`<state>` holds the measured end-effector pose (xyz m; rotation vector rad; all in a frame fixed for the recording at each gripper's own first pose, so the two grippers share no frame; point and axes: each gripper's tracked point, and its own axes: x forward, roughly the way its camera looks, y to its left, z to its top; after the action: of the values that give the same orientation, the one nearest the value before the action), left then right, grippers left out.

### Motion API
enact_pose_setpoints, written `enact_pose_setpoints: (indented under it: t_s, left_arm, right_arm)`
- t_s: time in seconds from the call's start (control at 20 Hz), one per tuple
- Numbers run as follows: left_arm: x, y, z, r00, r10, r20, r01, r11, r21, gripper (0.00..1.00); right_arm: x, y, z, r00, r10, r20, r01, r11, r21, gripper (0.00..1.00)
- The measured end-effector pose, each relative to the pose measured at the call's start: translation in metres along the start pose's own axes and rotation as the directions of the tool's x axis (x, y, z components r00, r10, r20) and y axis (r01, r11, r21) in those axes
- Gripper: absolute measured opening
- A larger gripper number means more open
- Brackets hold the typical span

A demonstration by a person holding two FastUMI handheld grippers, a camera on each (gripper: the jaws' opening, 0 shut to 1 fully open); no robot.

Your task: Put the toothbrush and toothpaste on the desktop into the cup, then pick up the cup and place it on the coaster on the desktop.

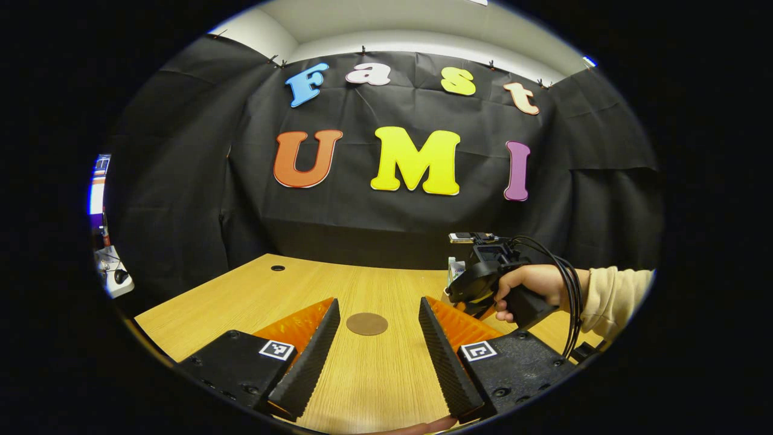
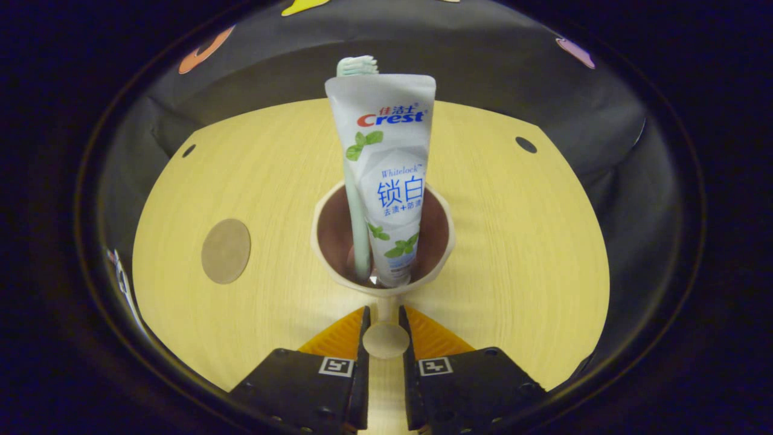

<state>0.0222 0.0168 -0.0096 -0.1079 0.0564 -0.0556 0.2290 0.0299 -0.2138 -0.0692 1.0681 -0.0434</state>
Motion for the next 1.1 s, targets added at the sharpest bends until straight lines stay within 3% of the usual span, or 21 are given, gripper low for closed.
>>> enact_pose_setpoints:
  t_s: [0.45,0.65,1.1]
  left_arm:
    - [0.012,0.02,-0.013,0.999,0.022,-0.036,-0.023,0.999,-0.025,0.84]
    - [0.012,0.02,-0.013,0.999,0.024,-0.038,-0.024,1.0,-0.02,0.84]
    - [0.008,0.015,-0.008,1.0,0.013,-0.024,-0.013,1.0,0.004,0.85]
  right_arm:
    - [0.009,0.0,0.005,0.995,-0.024,-0.1,0.023,1.0,-0.012,0.28]
    - [0.008,-0.003,0.007,0.997,0.025,-0.075,-0.025,1.0,0.002,0.25]
    - [-0.003,0.004,0.009,0.999,0.033,-0.033,-0.034,0.999,-0.033,0.25]
